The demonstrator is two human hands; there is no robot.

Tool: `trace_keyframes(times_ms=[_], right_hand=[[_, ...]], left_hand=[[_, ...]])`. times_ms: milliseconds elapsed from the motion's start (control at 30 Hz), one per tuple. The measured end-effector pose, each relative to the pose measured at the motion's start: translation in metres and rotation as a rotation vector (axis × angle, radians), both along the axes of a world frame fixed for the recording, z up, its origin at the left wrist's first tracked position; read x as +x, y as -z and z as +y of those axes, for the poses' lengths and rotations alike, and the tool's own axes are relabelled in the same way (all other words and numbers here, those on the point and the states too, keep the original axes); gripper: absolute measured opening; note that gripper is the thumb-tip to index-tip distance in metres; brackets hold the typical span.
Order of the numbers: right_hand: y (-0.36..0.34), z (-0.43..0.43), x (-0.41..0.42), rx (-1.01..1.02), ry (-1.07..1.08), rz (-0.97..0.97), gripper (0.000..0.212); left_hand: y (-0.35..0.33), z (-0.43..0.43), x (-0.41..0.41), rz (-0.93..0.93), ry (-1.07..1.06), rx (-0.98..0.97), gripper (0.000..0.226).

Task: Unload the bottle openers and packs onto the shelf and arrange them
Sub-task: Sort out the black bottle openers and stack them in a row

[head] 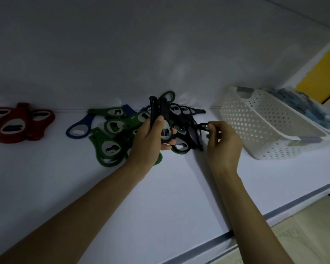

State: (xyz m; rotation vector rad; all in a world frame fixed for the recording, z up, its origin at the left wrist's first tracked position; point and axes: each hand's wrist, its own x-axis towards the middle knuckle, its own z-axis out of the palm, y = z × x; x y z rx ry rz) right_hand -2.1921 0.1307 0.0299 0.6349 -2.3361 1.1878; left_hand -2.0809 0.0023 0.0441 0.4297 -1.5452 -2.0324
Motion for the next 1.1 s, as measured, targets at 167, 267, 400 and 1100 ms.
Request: trace_keyframes(times_ms=[167, 267, 400, 1100], right_hand=[[-0.001, -0.002, 0.004, -0.084, -0.048, 0.095, 0.017], [-0.008, -0.002, 0.012, -0.289, -0.052, 0.149, 0.014], [-0.011, -0.006, 0.031, -0.208, -0.116, 0.378, 0.017], [-0.002, -0.007, 0.013, 0.493, 0.042, -0.110, 0.026]], left_hand=[[0.000, 0.000, 0.000, 0.013, 0.001, 0.008, 0.024], [0.000, 0.000, 0.000, 0.003, 0.005, -0.009, 0.023], [0.000, 0.000, 0.000, 0.001, 0.014, -0.008, 0.021], [0.007, -0.006, -0.001, 0.026, 0.092, -0.079, 0.016]])
